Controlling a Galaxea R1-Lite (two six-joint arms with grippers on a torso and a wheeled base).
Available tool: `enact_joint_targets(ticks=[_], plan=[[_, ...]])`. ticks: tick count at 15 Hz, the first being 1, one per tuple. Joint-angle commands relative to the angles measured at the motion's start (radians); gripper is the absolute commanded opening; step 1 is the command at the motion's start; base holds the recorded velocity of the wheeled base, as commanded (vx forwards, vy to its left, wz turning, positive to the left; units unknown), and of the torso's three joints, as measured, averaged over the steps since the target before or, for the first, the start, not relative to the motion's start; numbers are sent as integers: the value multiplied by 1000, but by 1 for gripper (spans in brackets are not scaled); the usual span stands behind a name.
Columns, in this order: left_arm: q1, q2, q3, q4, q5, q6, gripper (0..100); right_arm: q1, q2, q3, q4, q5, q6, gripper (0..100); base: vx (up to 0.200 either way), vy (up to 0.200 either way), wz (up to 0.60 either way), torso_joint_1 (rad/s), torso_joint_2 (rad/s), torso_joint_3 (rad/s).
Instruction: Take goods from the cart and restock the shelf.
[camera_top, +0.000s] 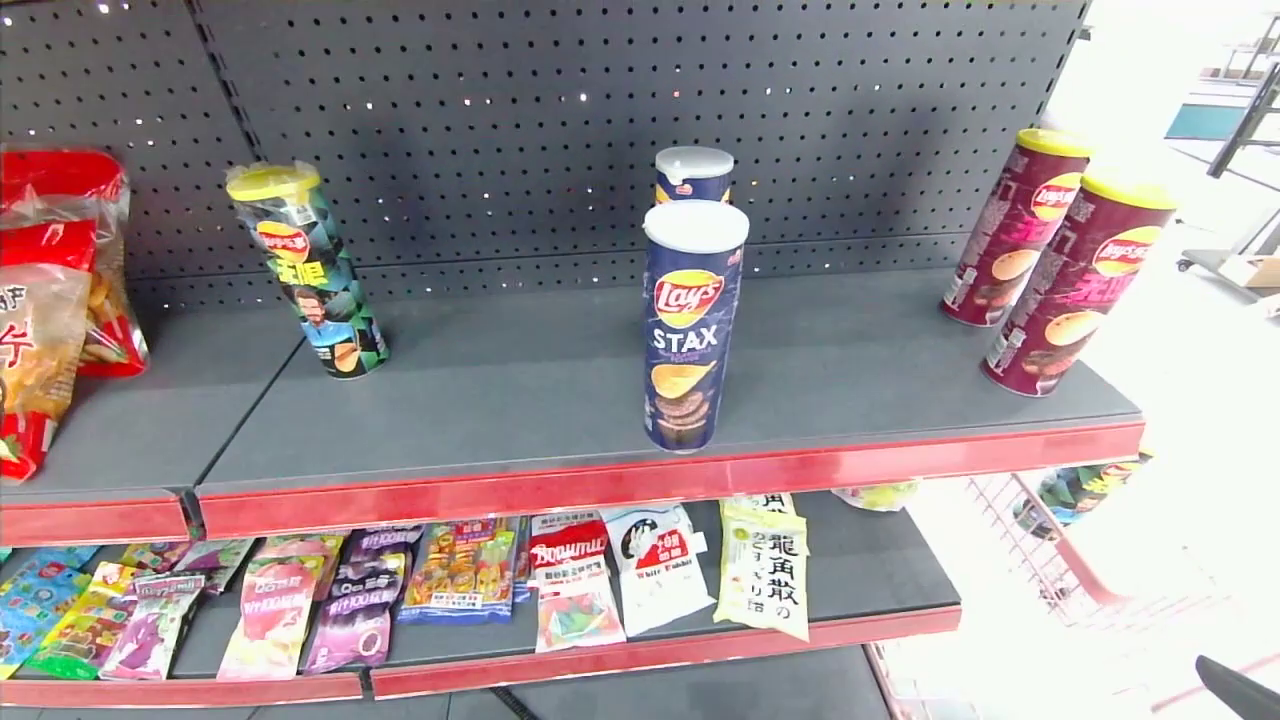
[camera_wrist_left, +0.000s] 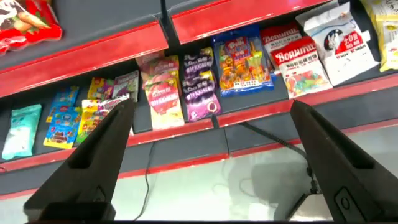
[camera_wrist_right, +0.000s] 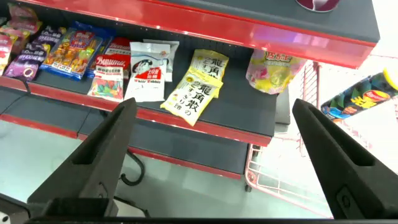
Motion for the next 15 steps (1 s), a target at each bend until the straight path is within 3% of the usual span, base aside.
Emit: enact_joint_targets(ticks=[1,14,15], plan=[[0,-3,5,-8,0,1,100,0,3,2,0,0,-6,100,0,-200,0,2,-2,2],[0,-17,22,-11,2,3,100,-2,7,13,2,0,-7,100,0,-200,0,3,3,0],[0,-20,25,-11,2,10,100,-3,7,15,2,0,-7,100,0,0,0,0,0,0]])
